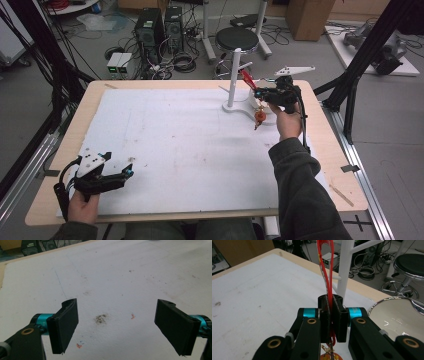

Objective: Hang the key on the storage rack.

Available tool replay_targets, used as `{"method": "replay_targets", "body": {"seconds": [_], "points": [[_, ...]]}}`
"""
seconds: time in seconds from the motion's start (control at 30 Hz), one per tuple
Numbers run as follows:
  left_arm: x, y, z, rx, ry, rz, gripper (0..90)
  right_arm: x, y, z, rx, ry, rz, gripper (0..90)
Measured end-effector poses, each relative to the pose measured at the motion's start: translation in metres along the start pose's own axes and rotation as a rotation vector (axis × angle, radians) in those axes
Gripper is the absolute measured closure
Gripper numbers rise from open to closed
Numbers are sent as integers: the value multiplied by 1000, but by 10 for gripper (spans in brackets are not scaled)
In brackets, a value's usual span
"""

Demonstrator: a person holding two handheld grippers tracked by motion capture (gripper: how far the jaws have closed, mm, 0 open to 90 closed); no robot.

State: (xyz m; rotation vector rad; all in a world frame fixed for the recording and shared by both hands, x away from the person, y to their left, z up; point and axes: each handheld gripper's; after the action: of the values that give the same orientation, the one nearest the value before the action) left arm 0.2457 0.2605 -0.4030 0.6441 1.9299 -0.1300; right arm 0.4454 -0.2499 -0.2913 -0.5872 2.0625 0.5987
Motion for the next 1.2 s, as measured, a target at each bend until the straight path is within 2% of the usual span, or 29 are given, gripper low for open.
{"method": "replay_targets", "body": {"seconds": [0.5,0.73,1.2], "points": [[0,0,0,7,-2,2,196,1,8,17,12,-38,0,853],[0,0,-1,6,-4,3,197,5,11,26,23,-39,3,854],[0,1,-2,4,-8,5,197,12,13,41,54,-7,11,853]]}}
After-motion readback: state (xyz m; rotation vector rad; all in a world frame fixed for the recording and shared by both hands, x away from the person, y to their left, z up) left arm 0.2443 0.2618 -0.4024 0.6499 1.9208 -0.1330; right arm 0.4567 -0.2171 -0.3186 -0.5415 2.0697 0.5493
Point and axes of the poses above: each handheld gripper's, and its own axes: z roughly forward along the jaws, x roughly out of its underside, y roughly to its left, and after that the axes turned 9 degrees about z, right-handed
